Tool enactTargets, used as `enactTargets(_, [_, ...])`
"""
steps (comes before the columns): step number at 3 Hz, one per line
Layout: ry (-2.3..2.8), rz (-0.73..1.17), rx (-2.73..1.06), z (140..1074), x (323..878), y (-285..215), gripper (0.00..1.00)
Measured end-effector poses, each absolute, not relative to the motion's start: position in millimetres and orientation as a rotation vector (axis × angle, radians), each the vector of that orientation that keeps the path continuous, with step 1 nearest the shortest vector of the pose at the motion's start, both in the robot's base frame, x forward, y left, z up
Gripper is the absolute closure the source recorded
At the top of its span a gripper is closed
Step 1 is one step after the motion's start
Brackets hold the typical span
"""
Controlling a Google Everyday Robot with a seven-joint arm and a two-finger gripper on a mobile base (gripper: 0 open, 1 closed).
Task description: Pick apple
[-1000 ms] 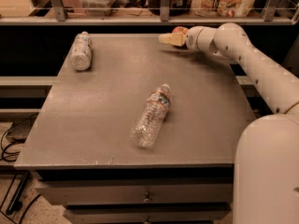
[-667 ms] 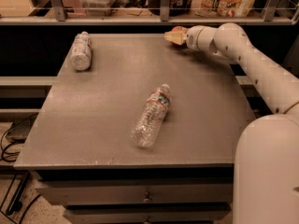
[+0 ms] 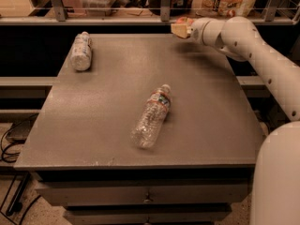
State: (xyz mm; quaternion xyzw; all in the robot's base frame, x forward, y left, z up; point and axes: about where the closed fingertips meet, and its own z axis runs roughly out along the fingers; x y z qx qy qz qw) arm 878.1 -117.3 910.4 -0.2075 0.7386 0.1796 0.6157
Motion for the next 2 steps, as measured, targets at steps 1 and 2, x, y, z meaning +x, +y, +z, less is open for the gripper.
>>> enactTargets(1, [1.612,0.384,-0.547,969,853,-117,1.0])
enactTargets(2, [1.509,0.364,-0.64,1039,820,-115,1.0])
